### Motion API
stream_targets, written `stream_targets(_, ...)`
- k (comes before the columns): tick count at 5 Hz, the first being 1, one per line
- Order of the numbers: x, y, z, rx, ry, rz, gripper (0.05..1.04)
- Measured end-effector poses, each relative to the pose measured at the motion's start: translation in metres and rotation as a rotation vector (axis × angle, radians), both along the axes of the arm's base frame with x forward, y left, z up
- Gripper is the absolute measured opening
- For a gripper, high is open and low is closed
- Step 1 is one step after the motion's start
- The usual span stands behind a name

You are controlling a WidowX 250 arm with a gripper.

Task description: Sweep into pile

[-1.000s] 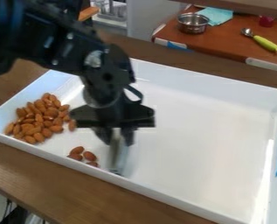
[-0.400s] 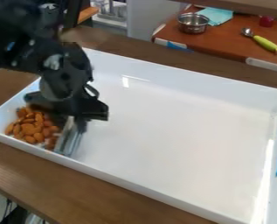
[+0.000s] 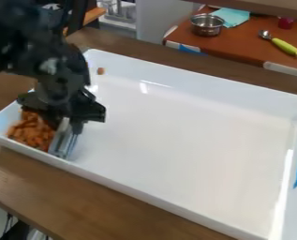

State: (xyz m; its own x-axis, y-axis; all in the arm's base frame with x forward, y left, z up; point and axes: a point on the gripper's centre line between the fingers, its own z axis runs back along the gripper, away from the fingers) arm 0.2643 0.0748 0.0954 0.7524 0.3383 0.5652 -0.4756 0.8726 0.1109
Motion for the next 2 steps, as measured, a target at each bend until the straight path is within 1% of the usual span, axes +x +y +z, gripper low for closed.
stream_targets(1,-0.009,-0.025,0.024,-0.145,-0.015,-0.018,0.365)
stream_targets(2,0.009,-0.056,0.052,-0.249,-0.069,-0.009,0.365)
